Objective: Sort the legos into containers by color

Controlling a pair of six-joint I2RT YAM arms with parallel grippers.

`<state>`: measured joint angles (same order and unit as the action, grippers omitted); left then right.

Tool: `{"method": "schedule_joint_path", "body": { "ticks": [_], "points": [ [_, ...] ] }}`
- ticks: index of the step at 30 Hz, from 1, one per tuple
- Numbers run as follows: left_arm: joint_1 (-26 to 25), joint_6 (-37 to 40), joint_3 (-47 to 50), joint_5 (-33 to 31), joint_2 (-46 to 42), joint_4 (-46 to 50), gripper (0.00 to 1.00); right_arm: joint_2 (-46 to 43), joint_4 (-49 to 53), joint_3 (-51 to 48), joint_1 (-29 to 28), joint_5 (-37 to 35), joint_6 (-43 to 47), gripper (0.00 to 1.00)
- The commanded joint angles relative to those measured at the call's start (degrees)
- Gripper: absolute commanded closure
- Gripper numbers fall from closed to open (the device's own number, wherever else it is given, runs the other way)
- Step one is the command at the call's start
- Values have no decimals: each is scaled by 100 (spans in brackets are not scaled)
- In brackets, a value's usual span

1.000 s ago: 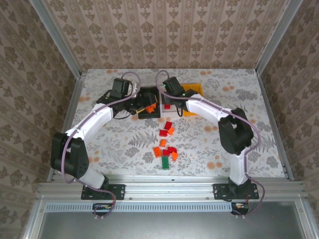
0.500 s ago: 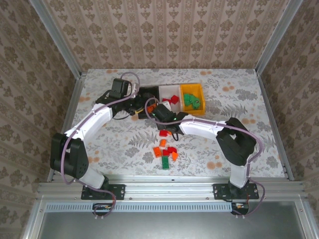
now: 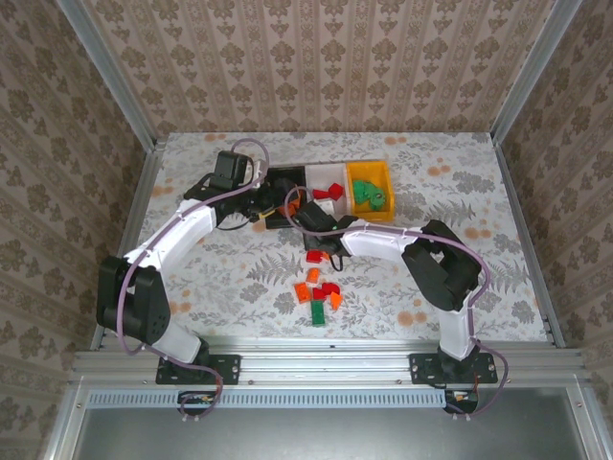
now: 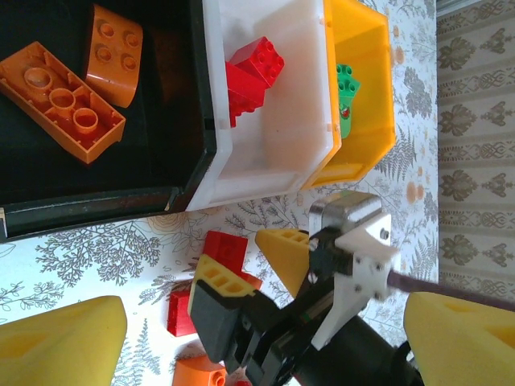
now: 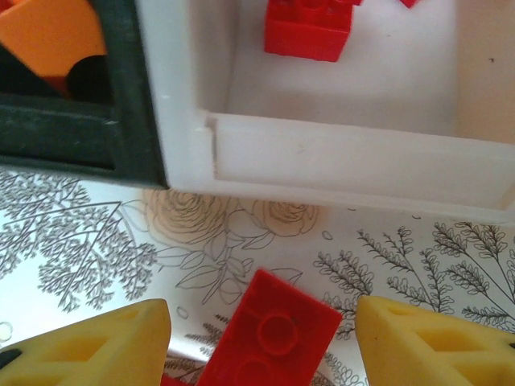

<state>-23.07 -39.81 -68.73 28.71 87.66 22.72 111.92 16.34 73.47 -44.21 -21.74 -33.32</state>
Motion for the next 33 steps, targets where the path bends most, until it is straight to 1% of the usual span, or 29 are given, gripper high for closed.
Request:
{"method": "schedule_joint_path", "body": {
  "ticks": [1,3,7,17,22,26,28,30,33],
  "points": [
    [13,132,-53,4,-194,-13,8,125,-59,-84,60,120,-355,37],
    [11,141,-63,-6,-196,0,8,115,-119,-154,72,137,-427,38],
    [13,132,-57,3,-184,-13,8,215,-237,-154,114,413,-489,41],
    [11,140,-62,8,-189,-13,8,331,-396,-79,112,645,-505,48],
    [14,145,-65,8,-195,-4,8,494,-267,154,23,579,-327,54],
    [14,145,-62,11,-192,-3,8,566,-158,187,23,390,-241,63],
    [20,150,-62,3,-196,-4,8,534,-167,142,19,301,-172,68],
    [22,145,-67,2,-184,-4,8,456,-189,100,17,285,-111,71],
    [21,140,-62,12,-168,-4,8,184,-342,-37,-64,335,-14,73]
  ]
}}
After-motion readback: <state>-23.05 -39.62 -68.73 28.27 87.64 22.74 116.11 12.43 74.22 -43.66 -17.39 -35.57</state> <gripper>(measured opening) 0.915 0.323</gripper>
